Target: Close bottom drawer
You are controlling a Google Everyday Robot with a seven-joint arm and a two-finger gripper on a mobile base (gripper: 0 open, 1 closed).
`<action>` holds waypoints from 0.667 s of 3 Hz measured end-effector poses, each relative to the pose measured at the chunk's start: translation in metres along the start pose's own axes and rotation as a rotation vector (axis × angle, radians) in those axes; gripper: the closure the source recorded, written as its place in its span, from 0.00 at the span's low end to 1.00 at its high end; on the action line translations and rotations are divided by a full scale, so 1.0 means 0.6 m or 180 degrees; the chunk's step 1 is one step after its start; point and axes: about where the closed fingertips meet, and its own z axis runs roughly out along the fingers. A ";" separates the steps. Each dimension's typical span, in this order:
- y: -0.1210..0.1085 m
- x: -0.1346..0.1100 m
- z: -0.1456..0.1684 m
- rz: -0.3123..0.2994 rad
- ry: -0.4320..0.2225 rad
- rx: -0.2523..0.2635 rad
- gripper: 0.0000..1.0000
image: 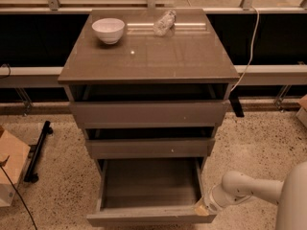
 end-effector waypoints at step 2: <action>-0.013 0.072 0.086 0.0445 -0.0171 -0.0274 1.00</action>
Offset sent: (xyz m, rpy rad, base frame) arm -0.0277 -0.0248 -0.1002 0.1612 0.1444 -0.1878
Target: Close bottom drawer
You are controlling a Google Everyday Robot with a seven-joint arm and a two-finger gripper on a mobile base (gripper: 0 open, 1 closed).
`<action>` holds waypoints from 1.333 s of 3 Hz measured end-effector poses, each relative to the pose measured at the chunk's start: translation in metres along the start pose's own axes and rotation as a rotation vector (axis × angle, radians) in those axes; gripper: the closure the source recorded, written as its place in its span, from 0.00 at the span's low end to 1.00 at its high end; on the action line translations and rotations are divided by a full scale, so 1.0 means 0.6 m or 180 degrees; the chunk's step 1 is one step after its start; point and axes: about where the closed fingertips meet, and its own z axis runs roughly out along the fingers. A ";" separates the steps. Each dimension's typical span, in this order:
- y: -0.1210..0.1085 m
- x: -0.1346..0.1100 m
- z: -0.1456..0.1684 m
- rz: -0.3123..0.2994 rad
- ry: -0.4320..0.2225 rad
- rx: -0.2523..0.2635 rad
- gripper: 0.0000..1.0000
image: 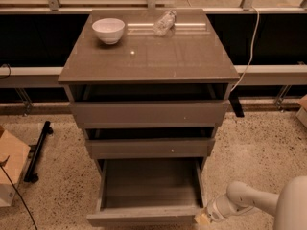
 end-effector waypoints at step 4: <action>-0.040 0.009 0.052 0.0202 -0.0263 -0.0125 1.00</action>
Offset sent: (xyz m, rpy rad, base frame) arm -0.0018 -0.0163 -0.0547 0.1001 0.0412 -0.1410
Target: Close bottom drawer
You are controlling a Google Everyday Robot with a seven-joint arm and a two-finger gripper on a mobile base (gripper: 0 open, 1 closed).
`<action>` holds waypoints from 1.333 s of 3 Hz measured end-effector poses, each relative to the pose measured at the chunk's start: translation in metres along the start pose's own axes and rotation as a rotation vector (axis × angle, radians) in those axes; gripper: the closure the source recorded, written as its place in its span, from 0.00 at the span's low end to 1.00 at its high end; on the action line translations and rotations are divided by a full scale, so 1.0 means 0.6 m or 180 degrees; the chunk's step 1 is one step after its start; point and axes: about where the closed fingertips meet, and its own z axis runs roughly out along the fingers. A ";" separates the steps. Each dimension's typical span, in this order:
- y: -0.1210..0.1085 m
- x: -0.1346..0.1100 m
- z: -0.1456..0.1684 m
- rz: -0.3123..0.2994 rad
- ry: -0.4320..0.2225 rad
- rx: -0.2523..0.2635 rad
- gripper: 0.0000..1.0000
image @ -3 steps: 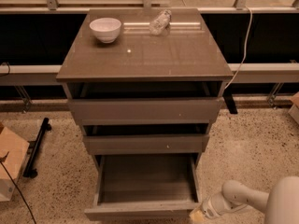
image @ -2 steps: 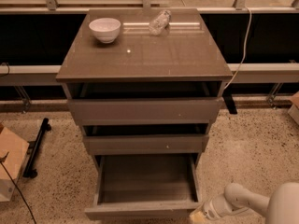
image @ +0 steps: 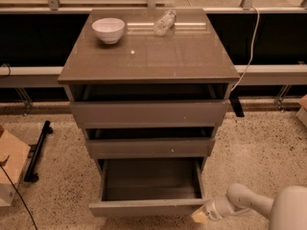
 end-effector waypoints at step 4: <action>-0.050 -0.072 0.050 -0.0176 -0.0412 0.0238 1.00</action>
Offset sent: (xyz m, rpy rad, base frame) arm 0.0709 0.0265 -0.0177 0.0368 -0.2190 -0.0720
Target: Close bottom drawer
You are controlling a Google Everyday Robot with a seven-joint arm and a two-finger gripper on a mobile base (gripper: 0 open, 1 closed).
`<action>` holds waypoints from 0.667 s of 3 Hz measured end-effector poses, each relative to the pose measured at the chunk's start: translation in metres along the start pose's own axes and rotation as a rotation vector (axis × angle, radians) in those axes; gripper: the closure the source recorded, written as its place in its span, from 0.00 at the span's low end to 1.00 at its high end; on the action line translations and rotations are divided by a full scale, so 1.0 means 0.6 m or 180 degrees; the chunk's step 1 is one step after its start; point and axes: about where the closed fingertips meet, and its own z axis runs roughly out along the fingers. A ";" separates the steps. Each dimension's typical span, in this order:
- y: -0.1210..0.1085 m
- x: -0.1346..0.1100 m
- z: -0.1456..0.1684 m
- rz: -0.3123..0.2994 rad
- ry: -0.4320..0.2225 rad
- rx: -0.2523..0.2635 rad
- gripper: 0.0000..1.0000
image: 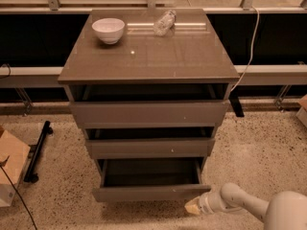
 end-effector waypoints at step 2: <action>-0.070 -0.077 0.033 -0.0103 -0.0374 0.0217 1.00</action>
Offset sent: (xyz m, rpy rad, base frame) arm 0.1197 0.0084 -0.0035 0.0539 -0.2218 -0.0960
